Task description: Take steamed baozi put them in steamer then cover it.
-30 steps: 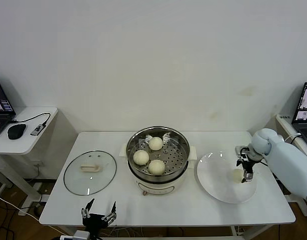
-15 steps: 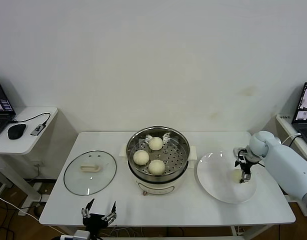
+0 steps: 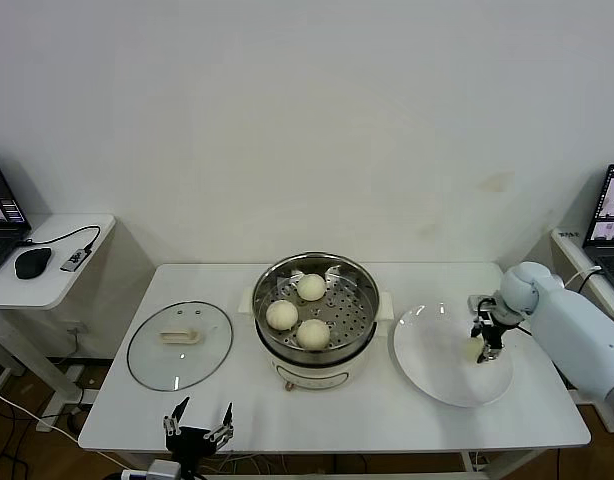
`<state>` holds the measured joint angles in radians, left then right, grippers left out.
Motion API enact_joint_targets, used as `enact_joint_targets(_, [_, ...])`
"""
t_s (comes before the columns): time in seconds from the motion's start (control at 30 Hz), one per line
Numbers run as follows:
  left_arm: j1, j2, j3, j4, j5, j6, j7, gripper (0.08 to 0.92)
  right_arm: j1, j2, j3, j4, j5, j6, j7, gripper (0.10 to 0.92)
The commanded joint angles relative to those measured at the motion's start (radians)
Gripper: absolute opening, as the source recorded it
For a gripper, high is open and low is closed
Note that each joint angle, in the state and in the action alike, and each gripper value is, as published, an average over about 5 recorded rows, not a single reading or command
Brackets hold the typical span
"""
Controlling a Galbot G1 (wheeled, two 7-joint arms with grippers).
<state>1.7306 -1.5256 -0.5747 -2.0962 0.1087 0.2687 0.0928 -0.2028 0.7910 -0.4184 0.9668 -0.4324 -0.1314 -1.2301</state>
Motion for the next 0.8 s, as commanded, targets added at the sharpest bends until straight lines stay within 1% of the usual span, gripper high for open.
enact_joint_targets(0.03, [0.000, 0.000, 0.002, -0.001, 0.000, 0.000, 0.000, 0.823, 0.008, -0.011, 0.000, 0.013, 0.026, -0.011, -0.003, 0.490])
enact_joint_targets(0.13, [-0.003, 0.000, 0.003, 0.000, 0.000, 0.000, 0.000, 0.823, 0.031, -0.032, -0.015, 0.038, 0.068, -0.029, -0.012, 0.425])
enact_joint_targets(0.23, [-0.010, 0.000, 0.004, 0.001, 0.000, 0.000, 0.000, 0.823, 0.083, -0.064, -0.069, 0.083, 0.136, -0.056, -0.022, 0.400])
enact_joint_targets(0.37, [-0.021, 0.000, 0.006, 0.000, -0.001, 0.001, 0.000, 0.823, 0.188, -0.096, -0.179, 0.152, 0.215, -0.083, -0.036, 0.398])
enact_joint_targets(0.5, [-0.024, 0.003, 0.004, -0.009, 0.001, 0.001, -0.001, 0.823, 0.324, -0.096, -0.272, 0.193, 0.292, -0.112, -0.054, 0.399])
enact_joint_targets(0.8, [-0.037, 0.009, 0.000, -0.023, 0.004, 0.004, 0.000, 0.823, 0.639, 0.007, -0.542, 0.243, 0.530, -0.189, -0.062, 0.399])
